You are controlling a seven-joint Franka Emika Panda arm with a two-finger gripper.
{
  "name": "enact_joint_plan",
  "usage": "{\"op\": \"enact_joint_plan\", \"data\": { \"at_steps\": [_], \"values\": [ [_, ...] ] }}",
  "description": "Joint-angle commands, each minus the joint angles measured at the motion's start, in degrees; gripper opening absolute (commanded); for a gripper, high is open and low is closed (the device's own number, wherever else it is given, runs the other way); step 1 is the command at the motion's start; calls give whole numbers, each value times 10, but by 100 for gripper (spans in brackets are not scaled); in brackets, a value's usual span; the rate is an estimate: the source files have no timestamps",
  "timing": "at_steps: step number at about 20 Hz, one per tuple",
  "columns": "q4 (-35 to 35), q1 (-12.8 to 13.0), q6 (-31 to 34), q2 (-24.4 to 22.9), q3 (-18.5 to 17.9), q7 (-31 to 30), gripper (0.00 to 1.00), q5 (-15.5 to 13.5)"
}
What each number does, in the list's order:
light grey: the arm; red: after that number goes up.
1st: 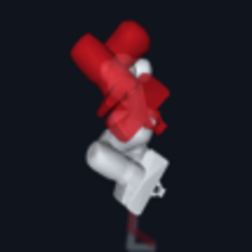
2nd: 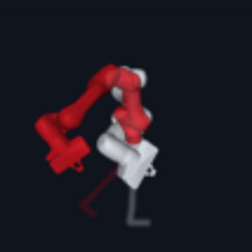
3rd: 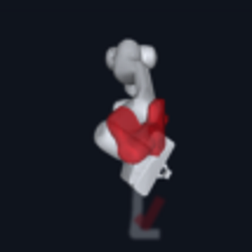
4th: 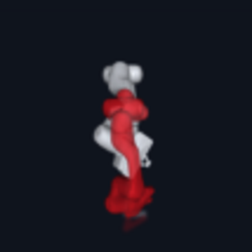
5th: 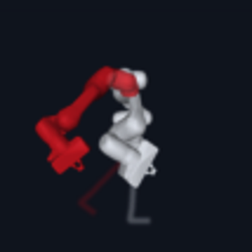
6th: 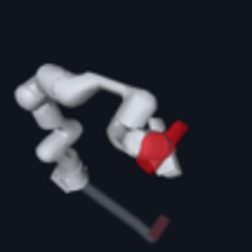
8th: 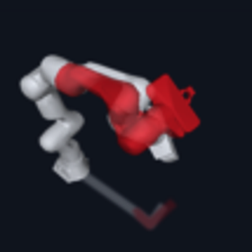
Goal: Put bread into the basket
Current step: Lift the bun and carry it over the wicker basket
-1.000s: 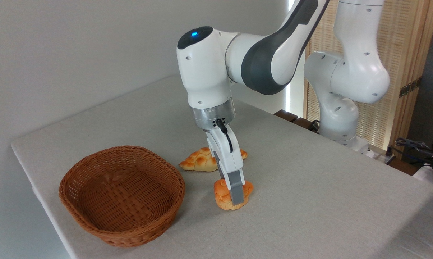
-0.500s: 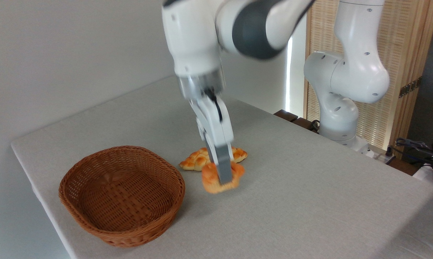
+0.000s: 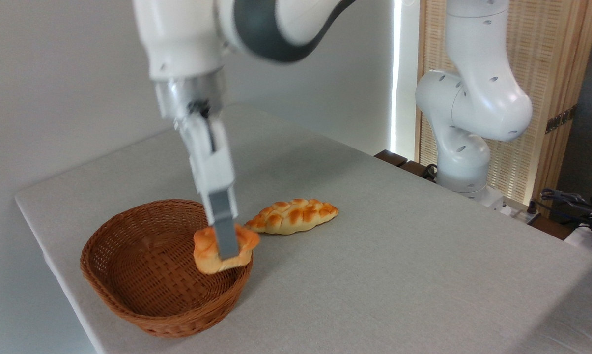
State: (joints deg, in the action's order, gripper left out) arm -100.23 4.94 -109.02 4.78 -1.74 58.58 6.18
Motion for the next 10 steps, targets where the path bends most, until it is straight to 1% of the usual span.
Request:
{"op": "enact_joint_plan", "data": {
  "at_steps": [1, 4, 6, 9, 10],
  "values": [
    [26, 2, 5, 59, 39, -20, 56, 1],
    [27, 2, -22, 64, 44, -44, 56, 0],
    [27, 2, -25, 66, 44, -44, 56, 1],
    [26, 2, -57, 80, 45, -41, 57, 8],
    [25, 2, -62, 86, 45, -43, 68, 8]
  ]
}}
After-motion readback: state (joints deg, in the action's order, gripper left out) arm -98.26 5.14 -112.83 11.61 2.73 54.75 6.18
